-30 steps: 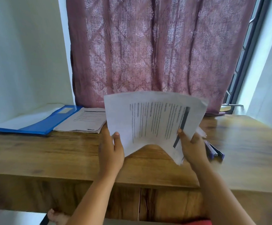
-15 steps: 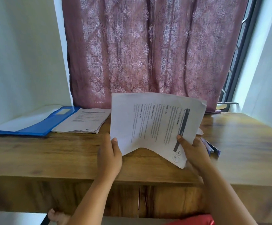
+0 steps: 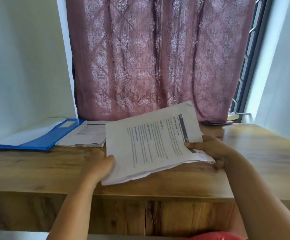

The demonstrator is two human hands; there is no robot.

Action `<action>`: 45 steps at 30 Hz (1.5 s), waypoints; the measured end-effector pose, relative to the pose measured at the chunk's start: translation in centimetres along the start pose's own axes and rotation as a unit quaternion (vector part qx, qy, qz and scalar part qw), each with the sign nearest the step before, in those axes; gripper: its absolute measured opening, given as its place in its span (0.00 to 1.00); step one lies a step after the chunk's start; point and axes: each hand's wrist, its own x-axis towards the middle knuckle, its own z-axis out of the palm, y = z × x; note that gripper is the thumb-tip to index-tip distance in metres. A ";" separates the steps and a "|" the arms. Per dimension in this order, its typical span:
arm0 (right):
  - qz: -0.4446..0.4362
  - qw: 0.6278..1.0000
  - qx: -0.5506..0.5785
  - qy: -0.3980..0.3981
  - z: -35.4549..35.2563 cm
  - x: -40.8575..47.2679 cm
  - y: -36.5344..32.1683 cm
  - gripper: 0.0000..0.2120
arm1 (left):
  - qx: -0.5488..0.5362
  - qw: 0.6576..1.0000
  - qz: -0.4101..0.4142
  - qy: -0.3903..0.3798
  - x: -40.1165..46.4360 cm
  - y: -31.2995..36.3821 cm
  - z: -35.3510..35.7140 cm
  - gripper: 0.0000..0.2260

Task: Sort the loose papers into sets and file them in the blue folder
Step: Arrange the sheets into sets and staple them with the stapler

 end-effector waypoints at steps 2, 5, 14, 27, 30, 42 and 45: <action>0.037 0.999 -0.009 -0.022 -0.4 0.6 0.4 0.20 | 0.228 0.968 0.059 0.092 0.0 1.1 -1.0 0.35; 0.064 0.995 -0.045 -0.069 -0.3 1.0 0.8 0.18 | 0.237 0.935 0.242 0.099 -0.1 5.3 -1.9 0.36; 0.091 0.976 -0.136 -0.146 1.1 1.7 -0.2 0.17 | 0.019 0.958 0.265 -0.110 2.3 10.7 2.4 0.15; -0.169 0.972 0.163 0.019 5.2 1.6 -3.8 0.14 | -0.281 0.904 0.287 0.146 2.3 11.6 -2.1 0.07; -0.267 0.948 0.033 0.167 7.3 1.6 -5.3 0.01 | -0.288 0.873 0.328 0.215 0.9 13.0 -2.4 0.05; -0.256 0.933 -0.081 0.240 6.1 2.7 -3.1 0.13 | -0.307 0.868 0.318 0.226 1.5 9.8 3.1 0.11; -0.243 0.937 -0.091 0.234 5.7 3.0 -3.6 0.15 | -0.272 0.868 0.337 0.242 1.5 9.8 2.6 0.11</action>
